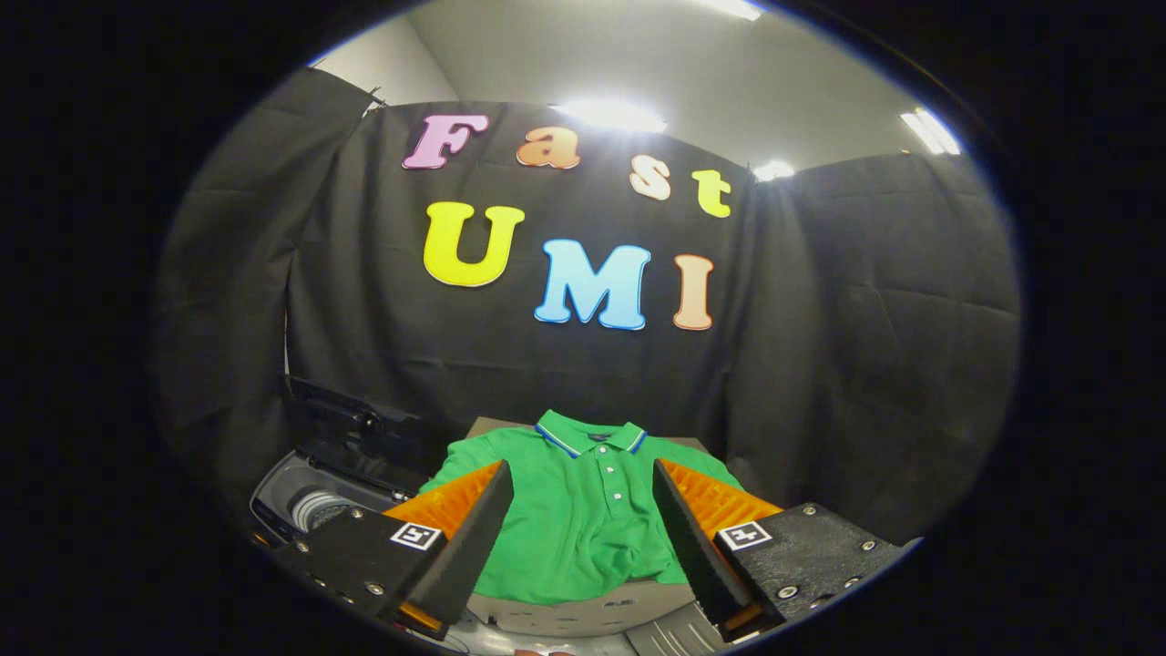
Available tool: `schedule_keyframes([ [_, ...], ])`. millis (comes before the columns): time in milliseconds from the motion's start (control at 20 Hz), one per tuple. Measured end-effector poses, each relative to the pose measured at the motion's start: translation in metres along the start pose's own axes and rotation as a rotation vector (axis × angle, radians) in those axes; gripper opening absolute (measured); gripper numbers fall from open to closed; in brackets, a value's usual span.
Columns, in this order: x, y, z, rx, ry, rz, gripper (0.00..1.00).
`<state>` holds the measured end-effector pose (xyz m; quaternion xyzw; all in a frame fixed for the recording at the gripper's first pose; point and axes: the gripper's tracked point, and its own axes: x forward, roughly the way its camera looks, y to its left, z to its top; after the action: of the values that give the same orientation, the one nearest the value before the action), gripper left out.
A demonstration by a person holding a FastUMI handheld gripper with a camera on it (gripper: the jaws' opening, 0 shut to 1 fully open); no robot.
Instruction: Put the clothes into the washing machine and then close the washing machine lid.
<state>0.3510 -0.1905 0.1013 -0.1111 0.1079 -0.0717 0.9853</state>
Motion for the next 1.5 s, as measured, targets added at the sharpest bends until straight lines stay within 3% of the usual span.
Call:
schedule_keyframes([
  [200,0.039,-0.014,-0.011,-0.026,0.08,0.039,0.95],
  [350,0.064,-0.022,-0.013,0.039,0.107,0.066,0.95],
  [650,0.103,-0.044,-0.062,0.128,0.243,0.088,0.95],
  [800,0.115,-0.046,-0.081,0.18,0.294,0.113,0.95],
  [1250,0.135,-0.039,-0.112,0.173,0.417,0.163,0.95],
  [1500,0.137,-0.042,-0.115,0.166,0.43,0.139,0.96],
])
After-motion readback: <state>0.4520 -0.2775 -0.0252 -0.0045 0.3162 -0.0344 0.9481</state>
